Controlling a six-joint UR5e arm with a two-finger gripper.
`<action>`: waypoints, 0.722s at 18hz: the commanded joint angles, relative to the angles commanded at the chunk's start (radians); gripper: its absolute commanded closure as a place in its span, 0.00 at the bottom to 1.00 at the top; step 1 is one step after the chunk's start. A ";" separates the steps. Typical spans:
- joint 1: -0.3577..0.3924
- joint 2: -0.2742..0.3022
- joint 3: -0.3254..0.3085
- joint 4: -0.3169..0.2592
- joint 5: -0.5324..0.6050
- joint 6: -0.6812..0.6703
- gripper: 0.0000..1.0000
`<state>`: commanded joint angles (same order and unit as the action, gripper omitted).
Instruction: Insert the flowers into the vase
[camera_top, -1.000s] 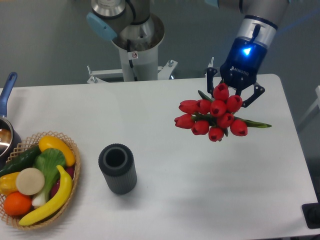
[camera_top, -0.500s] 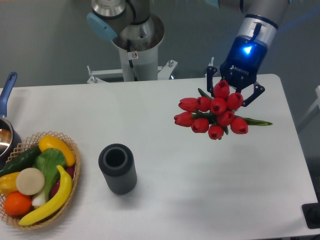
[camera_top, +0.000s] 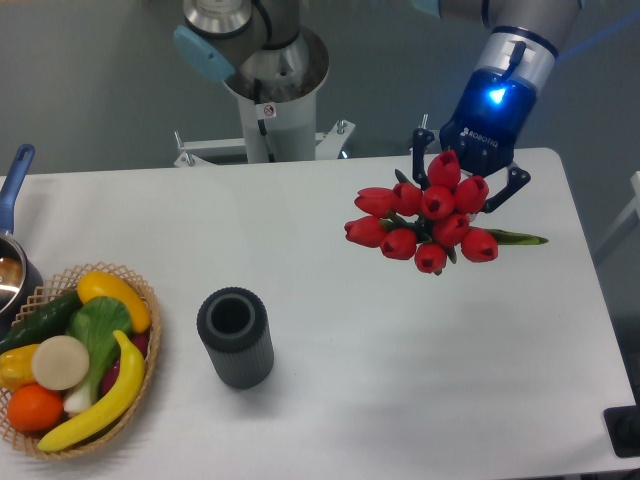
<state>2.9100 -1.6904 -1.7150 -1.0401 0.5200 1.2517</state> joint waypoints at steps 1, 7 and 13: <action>-0.002 -0.002 -0.003 0.017 -0.003 -0.002 0.59; -0.006 0.002 -0.012 0.035 -0.098 -0.017 0.59; -0.087 -0.054 -0.015 0.129 -0.247 -0.002 0.59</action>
<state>2.8227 -1.7440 -1.7303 -0.9112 0.2732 1.2501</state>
